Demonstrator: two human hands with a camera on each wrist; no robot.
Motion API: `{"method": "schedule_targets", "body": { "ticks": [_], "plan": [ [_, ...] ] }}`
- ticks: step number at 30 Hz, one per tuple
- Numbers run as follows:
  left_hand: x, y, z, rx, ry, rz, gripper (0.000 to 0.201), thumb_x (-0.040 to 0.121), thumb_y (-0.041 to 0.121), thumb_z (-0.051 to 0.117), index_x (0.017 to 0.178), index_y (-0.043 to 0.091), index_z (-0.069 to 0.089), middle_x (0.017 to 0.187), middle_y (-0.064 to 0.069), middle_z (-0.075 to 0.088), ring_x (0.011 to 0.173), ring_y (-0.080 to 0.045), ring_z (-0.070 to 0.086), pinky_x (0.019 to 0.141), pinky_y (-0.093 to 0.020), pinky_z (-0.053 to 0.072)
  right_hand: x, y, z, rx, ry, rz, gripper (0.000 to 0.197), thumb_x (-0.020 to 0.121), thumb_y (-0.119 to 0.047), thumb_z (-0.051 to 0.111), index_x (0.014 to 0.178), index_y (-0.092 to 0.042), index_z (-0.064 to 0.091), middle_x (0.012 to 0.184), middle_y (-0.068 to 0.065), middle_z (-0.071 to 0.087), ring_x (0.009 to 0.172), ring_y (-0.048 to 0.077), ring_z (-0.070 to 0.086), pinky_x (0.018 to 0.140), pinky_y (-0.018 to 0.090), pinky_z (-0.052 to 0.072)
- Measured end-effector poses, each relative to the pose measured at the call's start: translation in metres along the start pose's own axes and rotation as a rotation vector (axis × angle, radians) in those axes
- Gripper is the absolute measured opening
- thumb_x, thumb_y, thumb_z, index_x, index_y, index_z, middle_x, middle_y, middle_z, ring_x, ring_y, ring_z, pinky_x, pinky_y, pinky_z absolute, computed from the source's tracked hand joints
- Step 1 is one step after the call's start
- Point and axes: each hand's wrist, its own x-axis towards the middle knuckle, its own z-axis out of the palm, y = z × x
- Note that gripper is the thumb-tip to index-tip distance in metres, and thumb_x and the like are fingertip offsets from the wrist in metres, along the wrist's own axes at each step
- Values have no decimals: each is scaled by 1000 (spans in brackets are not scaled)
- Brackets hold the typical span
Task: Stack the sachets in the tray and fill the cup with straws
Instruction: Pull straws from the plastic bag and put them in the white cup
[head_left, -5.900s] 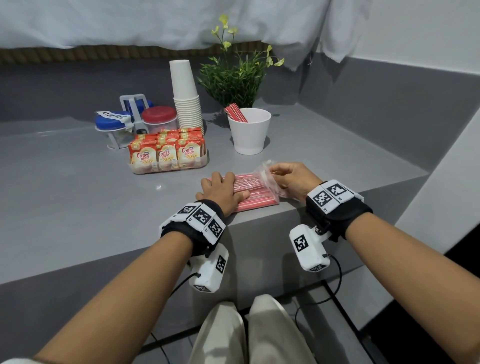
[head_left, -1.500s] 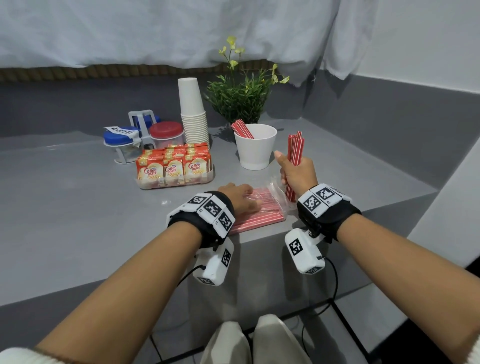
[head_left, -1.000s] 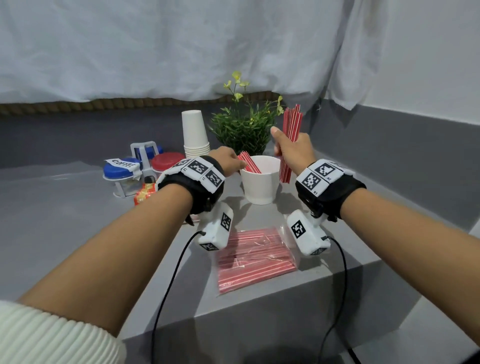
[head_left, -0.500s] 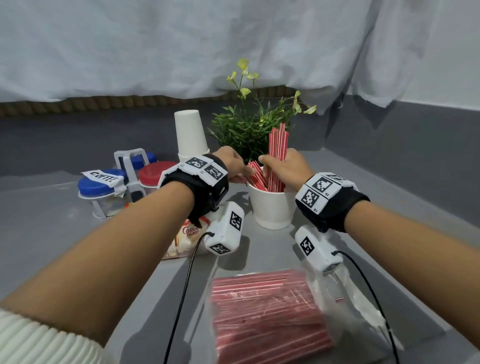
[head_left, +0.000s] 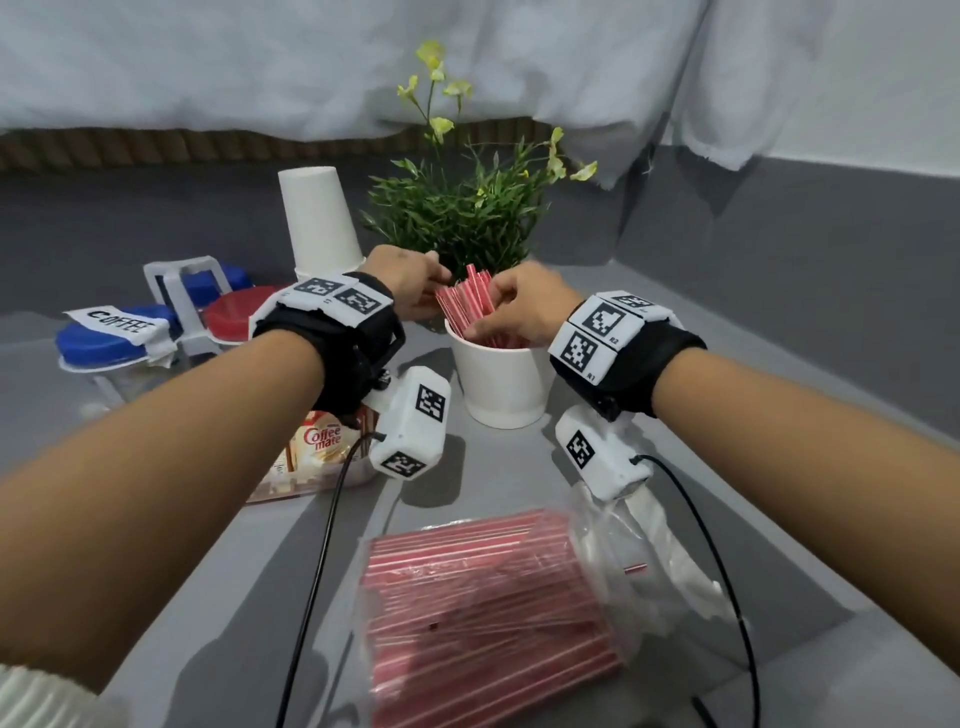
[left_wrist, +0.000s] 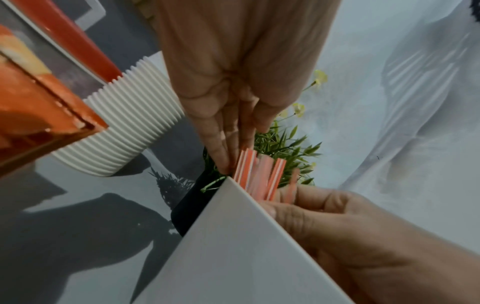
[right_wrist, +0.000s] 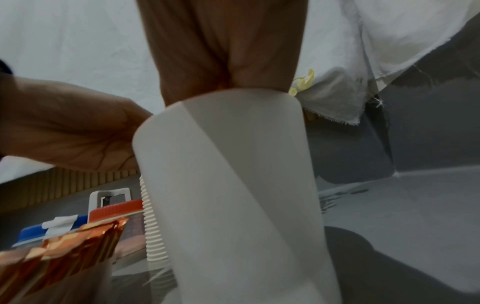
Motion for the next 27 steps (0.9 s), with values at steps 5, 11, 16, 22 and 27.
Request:
{"method": "schedule_targets", "body": {
  "ticks": [5, 11, 16, 22, 27],
  "plan": [
    [-3, -5, -1, 54, -9, 66, 20, 96, 15, 48, 85, 3, 60, 92, -12, 64, 76, -20, 63, 87, -36, 53, -3, 2, -2, 134, 83, 59, 26, 72, -4, 76, 63, -13, 53, 62, 2, 58, 49, 12, 58, 36, 12, 41],
    [-2, -19, -4, 408, -58, 143, 42, 88, 10, 60, 130, 8, 53, 122, -11, 64, 107, -21, 63, 100, -31, 47, 5, 6, 2, 123, 217, 67, 31, 79, 3, 66, 58, -16, 53, 59, 2, 57, 51, 13, 58, 61, 28, 55],
    [1, -21, -9, 659, -42, 273, 60, 89, 14, 60, 143, 15, 34, 137, -6, 53, 126, -18, 50, 106, -25, 36, 9, 11, 4, 83, 341, 59, 27, 79, 2, 62, 63, -18, 54, 83, 8, 64, 84, 24, 63, 80, 37, 54],
    [1, -23, -3, 879, -5, 409, 52, 92, 16, 54, 141, 20, 38, 141, -6, 49, 132, -25, 41, 110, -29, 29, 12, 6, 7, -72, 226, 89, 32, 84, -9, 60, 116, -11, 58, 116, 13, 61, 111, 27, 55, 96, 40, 46],
    [-4, -23, -2, 1025, -48, 416, 50, 98, 16, 40, 146, 17, 26, 152, -8, 31, 137, -31, 31, 111, -30, 22, 8, 1, -2, -162, 23, 66, 39, 81, -13, 63, 120, -13, 60, 116, 10, 65, 108, 25, 60, 96, 41, 49]
  ]
}}
